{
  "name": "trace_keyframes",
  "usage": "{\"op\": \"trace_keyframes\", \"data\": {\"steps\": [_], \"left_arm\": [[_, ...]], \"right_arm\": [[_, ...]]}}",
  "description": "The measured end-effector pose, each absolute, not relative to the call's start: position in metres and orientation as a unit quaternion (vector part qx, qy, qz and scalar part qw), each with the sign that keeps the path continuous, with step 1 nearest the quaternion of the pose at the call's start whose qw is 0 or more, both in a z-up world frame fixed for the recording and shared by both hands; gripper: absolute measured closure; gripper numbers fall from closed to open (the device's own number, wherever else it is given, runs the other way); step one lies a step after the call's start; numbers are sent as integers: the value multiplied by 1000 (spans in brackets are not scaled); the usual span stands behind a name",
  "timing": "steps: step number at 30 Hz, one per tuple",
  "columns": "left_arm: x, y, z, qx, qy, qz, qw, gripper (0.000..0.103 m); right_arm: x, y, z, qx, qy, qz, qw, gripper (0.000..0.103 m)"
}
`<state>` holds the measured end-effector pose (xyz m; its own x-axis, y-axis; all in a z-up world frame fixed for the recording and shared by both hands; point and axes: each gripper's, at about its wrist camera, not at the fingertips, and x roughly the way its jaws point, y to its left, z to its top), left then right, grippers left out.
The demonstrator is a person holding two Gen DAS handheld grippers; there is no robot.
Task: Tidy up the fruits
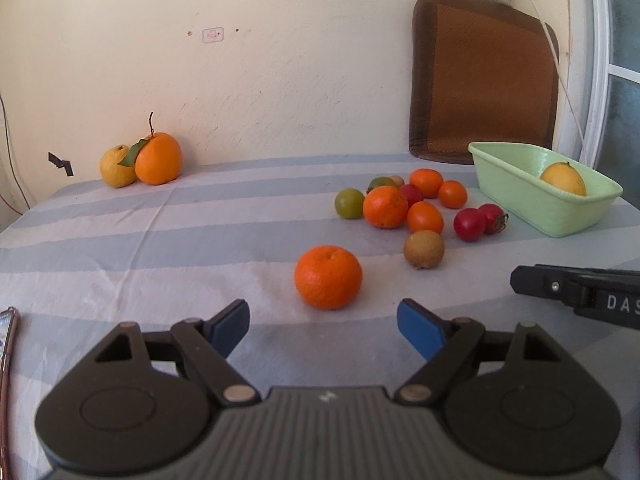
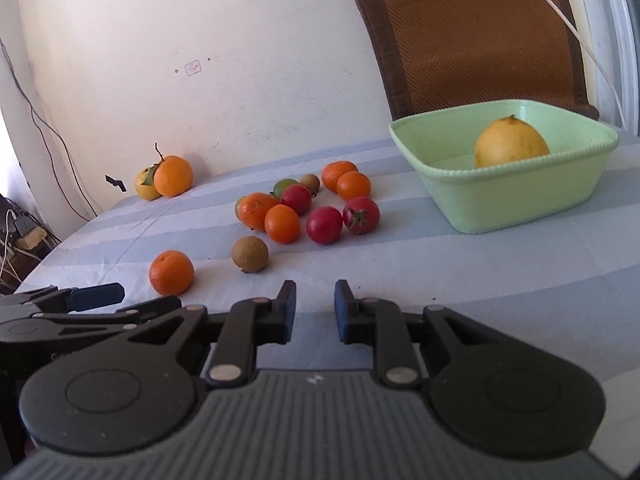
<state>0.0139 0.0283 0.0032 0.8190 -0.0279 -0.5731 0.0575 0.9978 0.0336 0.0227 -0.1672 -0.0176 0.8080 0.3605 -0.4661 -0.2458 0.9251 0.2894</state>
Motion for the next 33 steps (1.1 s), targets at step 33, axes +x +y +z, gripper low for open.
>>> {"op": "trace_keyframes", "data": {"steps": [33], "left_arm": [[16, 37, 5, 3, 297, -31, 954, 19]], "right_arm": [[26, -166, -19, 88, 261, 182, 944, 79]]}}
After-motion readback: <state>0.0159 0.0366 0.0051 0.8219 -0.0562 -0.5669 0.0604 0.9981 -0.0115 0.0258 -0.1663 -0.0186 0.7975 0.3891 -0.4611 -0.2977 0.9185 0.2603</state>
